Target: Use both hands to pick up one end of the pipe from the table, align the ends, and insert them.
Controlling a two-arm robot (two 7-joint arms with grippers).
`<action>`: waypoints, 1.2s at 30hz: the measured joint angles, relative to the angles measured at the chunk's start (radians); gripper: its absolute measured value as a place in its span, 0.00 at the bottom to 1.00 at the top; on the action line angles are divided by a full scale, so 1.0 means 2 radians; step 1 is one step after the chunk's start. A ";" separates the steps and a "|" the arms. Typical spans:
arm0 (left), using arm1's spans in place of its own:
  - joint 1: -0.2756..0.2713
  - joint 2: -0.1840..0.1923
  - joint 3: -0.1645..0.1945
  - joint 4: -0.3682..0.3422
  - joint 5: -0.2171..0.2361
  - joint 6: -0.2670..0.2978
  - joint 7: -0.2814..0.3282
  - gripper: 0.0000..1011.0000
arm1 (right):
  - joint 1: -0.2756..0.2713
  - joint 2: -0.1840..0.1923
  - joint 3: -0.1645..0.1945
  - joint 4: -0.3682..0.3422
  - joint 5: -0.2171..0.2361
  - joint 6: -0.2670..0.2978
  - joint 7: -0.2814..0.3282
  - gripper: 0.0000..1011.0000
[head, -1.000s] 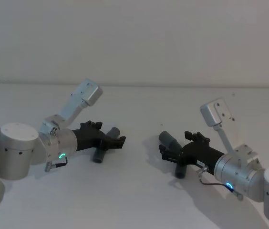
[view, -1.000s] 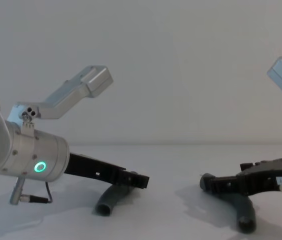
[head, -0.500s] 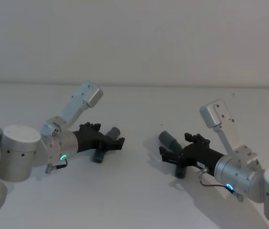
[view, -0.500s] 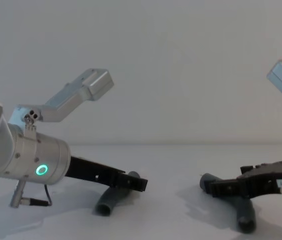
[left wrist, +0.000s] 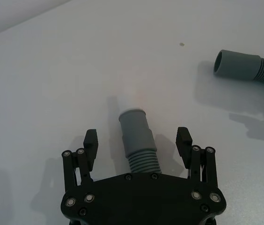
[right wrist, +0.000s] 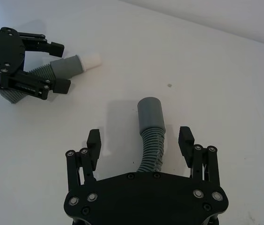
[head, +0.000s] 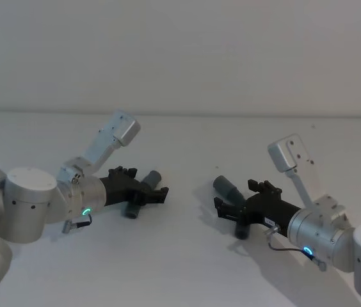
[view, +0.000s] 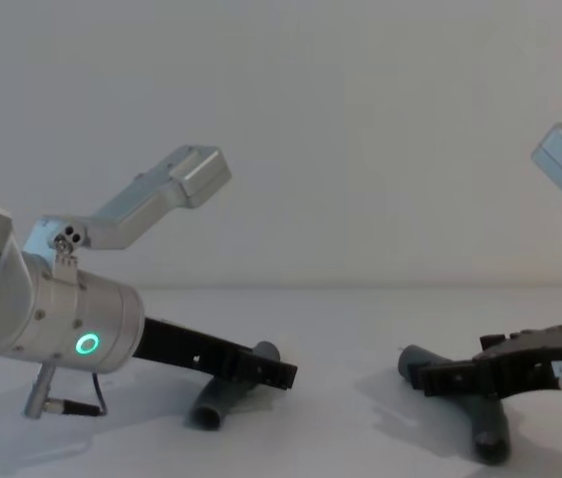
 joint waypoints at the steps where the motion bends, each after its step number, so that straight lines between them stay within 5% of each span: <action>1: 0.000 0.000 0.000 0.000 0.000 0.000 -0.001 0.99 | 0.000 0.000 0.000 0.000 0.000 0.000 0.000 0.99; 36: -0.004 -0.003 -0.002 0.011 0.009 0.000 -0.014 0.99 | 0.017 -0.016 -0.002 0.042 -0.006 0.004 0.000 0.99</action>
